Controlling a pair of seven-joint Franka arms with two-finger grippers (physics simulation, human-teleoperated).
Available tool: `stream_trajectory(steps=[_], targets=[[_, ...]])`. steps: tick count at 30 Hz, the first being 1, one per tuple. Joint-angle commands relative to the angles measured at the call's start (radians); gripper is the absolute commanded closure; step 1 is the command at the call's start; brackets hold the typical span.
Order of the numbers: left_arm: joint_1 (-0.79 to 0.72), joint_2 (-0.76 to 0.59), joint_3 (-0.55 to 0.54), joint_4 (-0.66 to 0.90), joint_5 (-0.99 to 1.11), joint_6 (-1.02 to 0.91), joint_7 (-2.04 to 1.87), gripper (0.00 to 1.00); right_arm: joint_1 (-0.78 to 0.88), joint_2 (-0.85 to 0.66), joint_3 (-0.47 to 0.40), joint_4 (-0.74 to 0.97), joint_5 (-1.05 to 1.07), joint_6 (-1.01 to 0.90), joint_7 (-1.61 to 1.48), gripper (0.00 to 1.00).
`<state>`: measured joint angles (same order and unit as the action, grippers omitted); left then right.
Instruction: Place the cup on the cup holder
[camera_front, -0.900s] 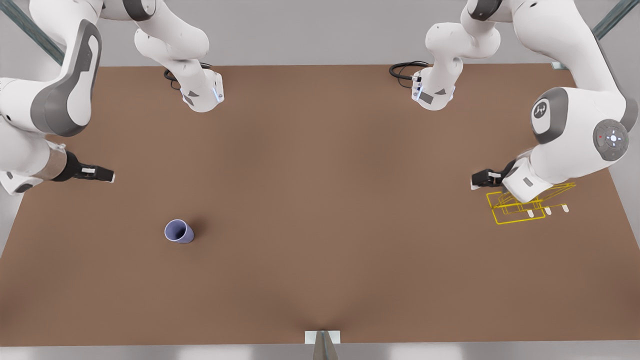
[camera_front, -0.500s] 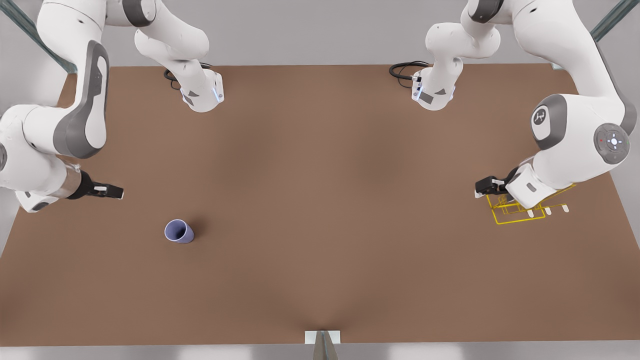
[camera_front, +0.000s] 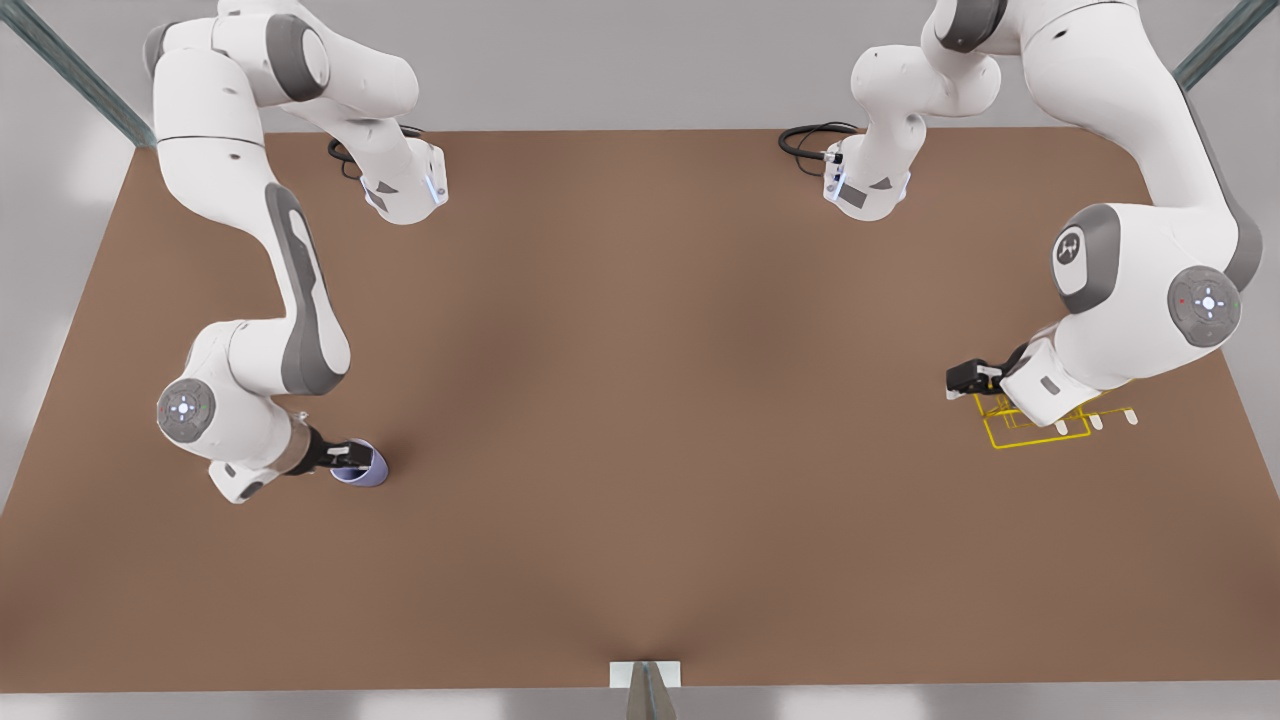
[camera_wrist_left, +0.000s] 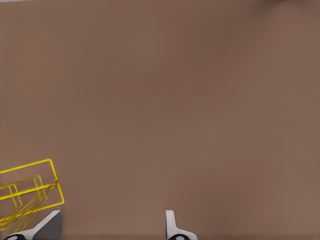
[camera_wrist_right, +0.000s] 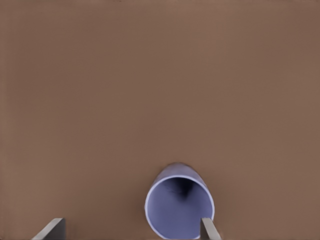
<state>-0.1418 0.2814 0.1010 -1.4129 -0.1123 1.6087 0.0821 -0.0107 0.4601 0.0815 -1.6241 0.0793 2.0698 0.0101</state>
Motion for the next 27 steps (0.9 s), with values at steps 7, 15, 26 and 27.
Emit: stream_trajectory(steps=[7,15,26,27], targets=[[-0.001,0.001,-0.003,-0.003,-0.006,0.003,0.004,0.0,-0.003,-0.014,0.02,-0.048,0.068,0.006,-0.001,0.0],[-0.001,0.004,-0.001,-0.003,0.0,0.007,0.004,0.0,-0.003,0.046,0.017,-0.077,0.065,0.061,-0.005,0.0],[-0.001,0.004,-0.003,-0.003,0.0,0.0,0.001,0.0,-0.017,0.094,0.009,-0.123,0.042,0.138,-0.027,0.0],[-0.001,0.001,-0.003,-0.003,0.0,-0.001,0.002,0.0,-0.015,0.095,0.009,-0.128,0.042,0.139,-0.027,0.0]])
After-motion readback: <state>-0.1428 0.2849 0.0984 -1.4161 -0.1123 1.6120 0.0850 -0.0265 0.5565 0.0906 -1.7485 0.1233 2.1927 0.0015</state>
